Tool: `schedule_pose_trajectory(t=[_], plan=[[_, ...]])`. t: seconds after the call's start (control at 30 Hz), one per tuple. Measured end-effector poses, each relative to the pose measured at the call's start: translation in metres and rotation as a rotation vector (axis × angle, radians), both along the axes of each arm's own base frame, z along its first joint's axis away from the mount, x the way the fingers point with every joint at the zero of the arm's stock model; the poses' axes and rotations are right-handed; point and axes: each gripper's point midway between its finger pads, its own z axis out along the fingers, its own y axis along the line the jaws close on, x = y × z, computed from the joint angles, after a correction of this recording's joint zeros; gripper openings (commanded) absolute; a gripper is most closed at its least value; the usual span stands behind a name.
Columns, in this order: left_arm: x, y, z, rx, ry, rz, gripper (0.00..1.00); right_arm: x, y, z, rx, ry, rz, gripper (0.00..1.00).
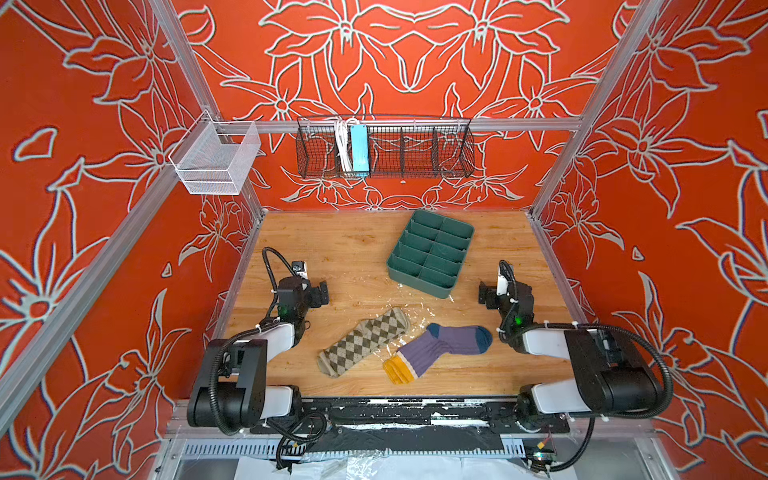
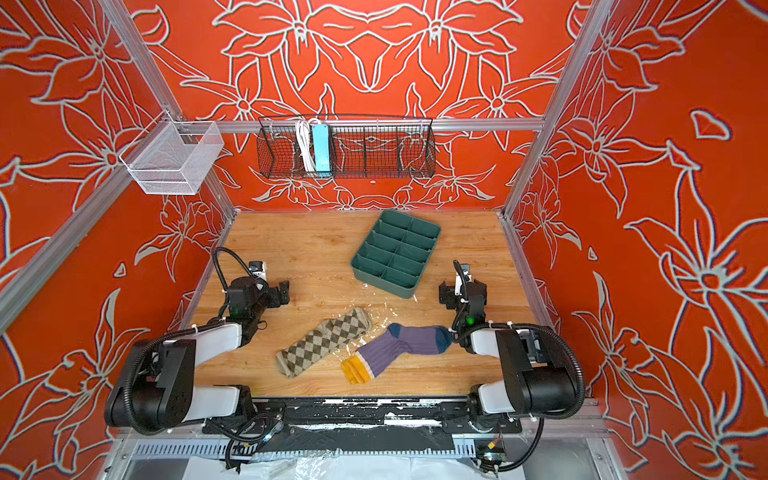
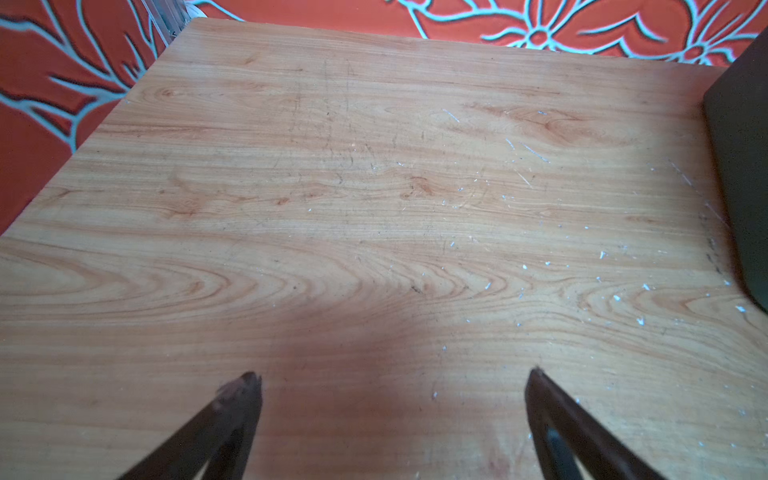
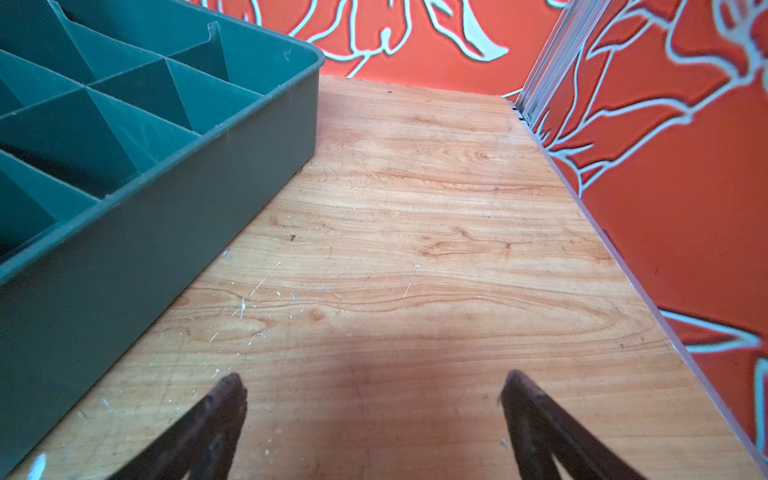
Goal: Roll the socks
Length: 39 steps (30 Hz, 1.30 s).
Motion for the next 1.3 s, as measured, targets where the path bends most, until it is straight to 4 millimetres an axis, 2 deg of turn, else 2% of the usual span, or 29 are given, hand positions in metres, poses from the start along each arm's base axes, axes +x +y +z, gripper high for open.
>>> schedule_pose_trajectory(t=[0.93,1.07,1.1,1.17,1.27,1.3], plan=[[0.000,0.000,0.000,0.000,0.000,0.000,0.97,0.000,0.000,0.000,0.000,0.000,0.000,0.98],[-0.002,0.005,0.000,0.002,0.026,0.033,0.97,0.000,-0.001,0.004,0.004,-0.011,-0.007,0.98],[-0.004,0.006,0.005,0.003,0.035,0.041,0.97,-0.001,-0.002,0.008,0.006,-0.021,-0.013,0.98],[-0.006,0.008,0.031,-0.004,0.009,0.060,0.97,-0.003,-0.003,0.023,0.012,-0.058,-0.017,0.98],[-0.016,0.012,0.111,-0.048,-0.127,0.111,0.97,-0.009,-0.002,0.055,0.031,-0.103,-0.013,0.98],[-0.022,0.013,0.148,-0.070,-0.203,0.124,0.97,-0.011,-0.002,0.074,0.048,-0.126,-0.017,0.98]])
